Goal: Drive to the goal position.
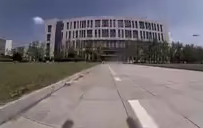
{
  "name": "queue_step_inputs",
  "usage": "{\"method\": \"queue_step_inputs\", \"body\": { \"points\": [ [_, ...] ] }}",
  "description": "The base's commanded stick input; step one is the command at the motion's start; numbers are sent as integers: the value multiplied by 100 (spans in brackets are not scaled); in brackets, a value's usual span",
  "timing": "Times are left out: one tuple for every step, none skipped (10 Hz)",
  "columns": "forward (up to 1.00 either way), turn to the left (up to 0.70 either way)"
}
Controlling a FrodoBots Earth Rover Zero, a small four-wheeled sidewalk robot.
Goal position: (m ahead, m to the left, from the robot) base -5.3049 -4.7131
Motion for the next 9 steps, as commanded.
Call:
{"method": "queue_step_inputs", "body": {
  "points": [
    [70,0],
    [70,0],
    [70,0],
    [70,0],
    [70,0],
    [70,0],
    [70,-10],
    [70,-31],
    [70,-33]
  ]
}}
